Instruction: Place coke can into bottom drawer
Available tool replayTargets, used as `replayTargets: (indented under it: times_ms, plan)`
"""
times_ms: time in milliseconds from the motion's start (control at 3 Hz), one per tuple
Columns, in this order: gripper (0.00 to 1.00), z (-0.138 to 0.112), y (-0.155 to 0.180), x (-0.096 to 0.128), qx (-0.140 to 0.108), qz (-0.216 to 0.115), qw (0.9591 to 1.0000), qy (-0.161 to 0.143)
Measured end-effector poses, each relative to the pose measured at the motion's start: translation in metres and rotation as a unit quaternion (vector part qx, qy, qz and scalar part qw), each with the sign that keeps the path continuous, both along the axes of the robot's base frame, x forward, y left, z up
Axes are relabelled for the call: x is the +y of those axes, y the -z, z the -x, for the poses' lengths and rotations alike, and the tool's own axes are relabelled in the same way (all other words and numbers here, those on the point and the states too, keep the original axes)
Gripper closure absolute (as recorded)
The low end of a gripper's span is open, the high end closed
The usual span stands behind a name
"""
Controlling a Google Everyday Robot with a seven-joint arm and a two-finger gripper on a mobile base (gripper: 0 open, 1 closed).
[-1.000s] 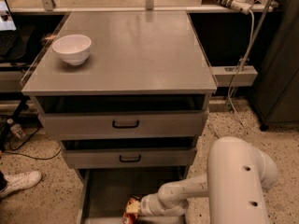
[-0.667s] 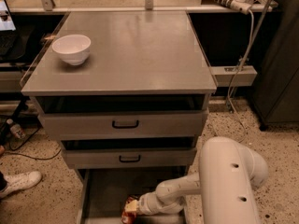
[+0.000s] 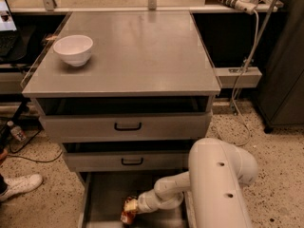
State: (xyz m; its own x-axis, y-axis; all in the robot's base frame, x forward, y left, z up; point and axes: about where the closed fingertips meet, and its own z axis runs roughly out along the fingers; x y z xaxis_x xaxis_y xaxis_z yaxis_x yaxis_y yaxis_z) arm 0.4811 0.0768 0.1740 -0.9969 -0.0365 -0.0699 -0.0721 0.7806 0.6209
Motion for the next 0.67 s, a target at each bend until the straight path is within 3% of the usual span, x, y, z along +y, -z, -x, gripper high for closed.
replayTargets:
  times_ms: [333, 667]
  plan:
    - [1.0, -0.0029, 0.0088, 0.0039, 0.009, -0.001, 0.9999, -0.008]
    - [0.81, -0.0032, 0.0087, 0.0041, 0.009, -0.001, 0.9999, -0.008]
